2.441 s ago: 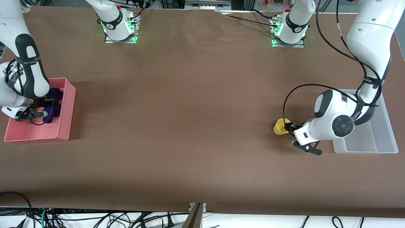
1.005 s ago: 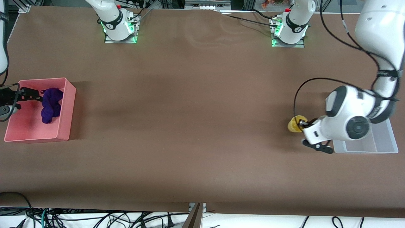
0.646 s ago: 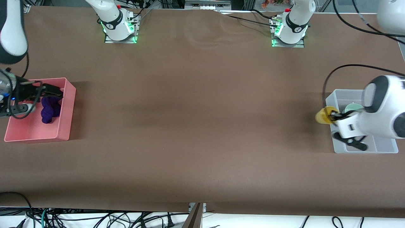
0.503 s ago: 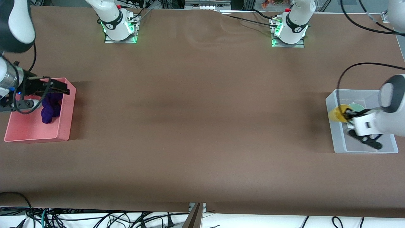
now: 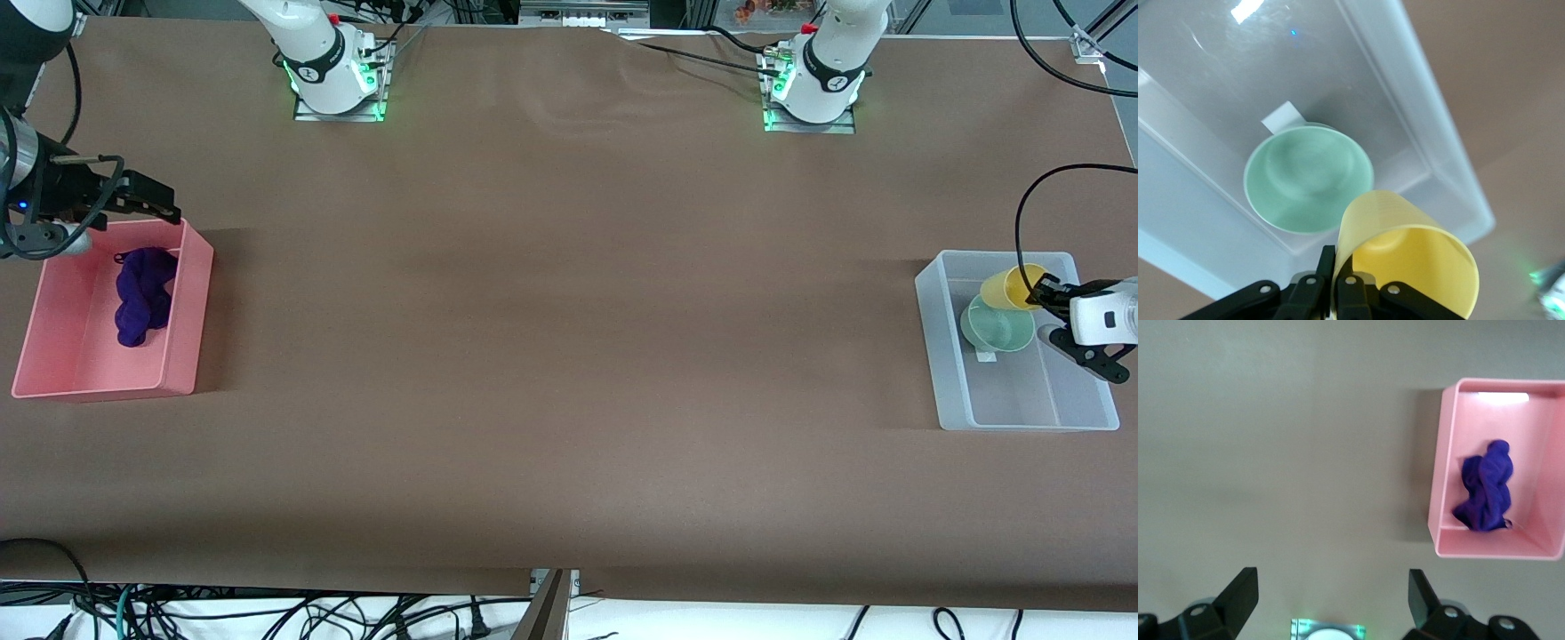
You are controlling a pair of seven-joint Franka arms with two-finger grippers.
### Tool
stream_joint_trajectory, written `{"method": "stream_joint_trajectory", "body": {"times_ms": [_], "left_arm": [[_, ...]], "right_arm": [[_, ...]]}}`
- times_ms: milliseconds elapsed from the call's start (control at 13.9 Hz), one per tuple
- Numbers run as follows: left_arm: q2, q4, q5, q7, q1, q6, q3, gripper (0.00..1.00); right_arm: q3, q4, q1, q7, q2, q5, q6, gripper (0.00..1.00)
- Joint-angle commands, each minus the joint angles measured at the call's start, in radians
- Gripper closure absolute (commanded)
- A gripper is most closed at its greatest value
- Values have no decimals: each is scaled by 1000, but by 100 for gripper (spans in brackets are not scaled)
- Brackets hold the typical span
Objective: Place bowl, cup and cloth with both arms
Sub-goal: 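Lower the yellow cup into the green bowl and open the left gripper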
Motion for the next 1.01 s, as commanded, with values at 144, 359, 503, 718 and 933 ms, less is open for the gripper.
{"method": "stream_joint_trajectory", "body": {"times_ms": [144, 359, 503, 718, 933], "left_arm": [[-40, -179, 49, 63, 58, 244, -16, 100], [-40, -182, 80, 63, 58, 253, -16, 100], [-40, -179, 82, 63, 56, 252, -16, 100], [-40, -168, 82, 63, 55, 250, -19, 67], [-59, -148, 64, 135, 69, 243, -26, 0]], "right_arm": [[-6, 113, 1, -3, 51, -22, -27, 1], [-9, 115, 0, -13, 32, -22, 13, 1], [-7, 115, 1, -41, 13, -30, 12, 1], [-9, 110, 1, -58, 8, -27, 4, 1], [-7, 102, 3, 38, 0, -21, -42, 1]]}}
